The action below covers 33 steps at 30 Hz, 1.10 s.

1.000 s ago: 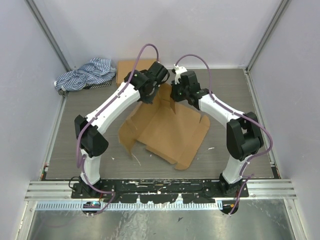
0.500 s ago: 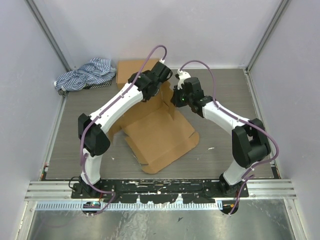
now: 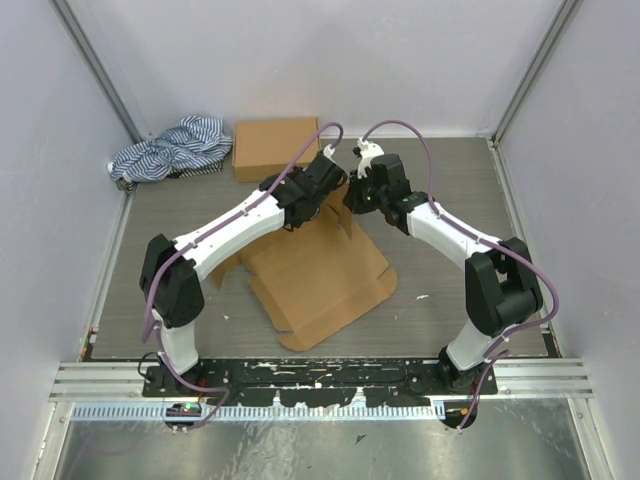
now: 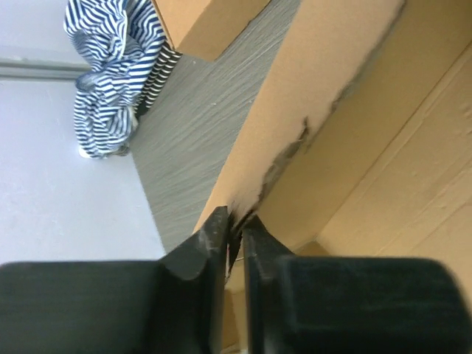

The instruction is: Fold the paper box

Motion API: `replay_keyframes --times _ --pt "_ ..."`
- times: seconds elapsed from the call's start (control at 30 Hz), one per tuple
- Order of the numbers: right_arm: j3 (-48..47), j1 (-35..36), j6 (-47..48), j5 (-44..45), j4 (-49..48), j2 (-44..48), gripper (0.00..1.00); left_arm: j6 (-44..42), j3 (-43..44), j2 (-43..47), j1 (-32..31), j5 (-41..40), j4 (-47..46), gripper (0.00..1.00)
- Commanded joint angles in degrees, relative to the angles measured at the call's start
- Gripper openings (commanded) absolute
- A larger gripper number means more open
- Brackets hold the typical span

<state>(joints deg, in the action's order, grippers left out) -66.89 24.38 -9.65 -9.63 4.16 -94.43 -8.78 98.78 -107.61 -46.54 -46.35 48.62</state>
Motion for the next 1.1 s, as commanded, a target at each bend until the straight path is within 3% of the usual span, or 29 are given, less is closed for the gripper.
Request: replay_keyframes --times 0.0,0.03,0.13,0.23,0.33,0.4,0.47,0.57,0.73,1.07 --pt "-0.49 -0.29 -1.5 -1.6 -0.76 2.15 0.1 4.92 0.11 4.75 0.32 4.02 -0.21 0.38" --pt "-0.25 -0.28 -1.45 -1.56 -0.94 2.16 0.1 5.21 0.73 5.66 0.34 4.74 -0.27 0.45" --pt "0.64 -0.3 -1.5 -1.2 -1.28 2.06 0.1 6.23 3.14 8.11 0.39 8.0 0.17 0.52" --pt "1.5 -0.3 -1.49 -1.47 -2.02 1.97 0.1 7.37 4.56 11.33 0.33 11.1 -0.53 0.54" --pt "2.14 -0.3 -1.42 -1.68 -2.53 2.08 0.09 7.99 1.99 15.58 1.45 8.81 -6.77 0.61" --pt "2.33 -0.3 -1.44 -1.91 -2.63 2.06 0.09 10.53 0.16 16.7 5.71 10.32 -10.45 0.65" --pt "2.75 -0.3 -1.66 -2.48 -3.36 2.22 0.09 14.0 0.07 15.05 10.12 14.76 -10.26 0.61" --pt "2.75 -0.23 -1.88 -2.94 -3.51 2.11 0.09 15.65 0.95 9.71 12.86 14.22 -8.24 0.54" --pt "2.4 -0.21 -2.64 -3.56 -3.59 1.71 0.1 18.24 -0.16 4.21 12.89 13.08 -7.5 0.49" --pt "-0.19 0.34 -3.54 -3.56 0.24 1.12 0.12 18.14 -7.04 3.97 10.11 4.09 -10.66 0.47"
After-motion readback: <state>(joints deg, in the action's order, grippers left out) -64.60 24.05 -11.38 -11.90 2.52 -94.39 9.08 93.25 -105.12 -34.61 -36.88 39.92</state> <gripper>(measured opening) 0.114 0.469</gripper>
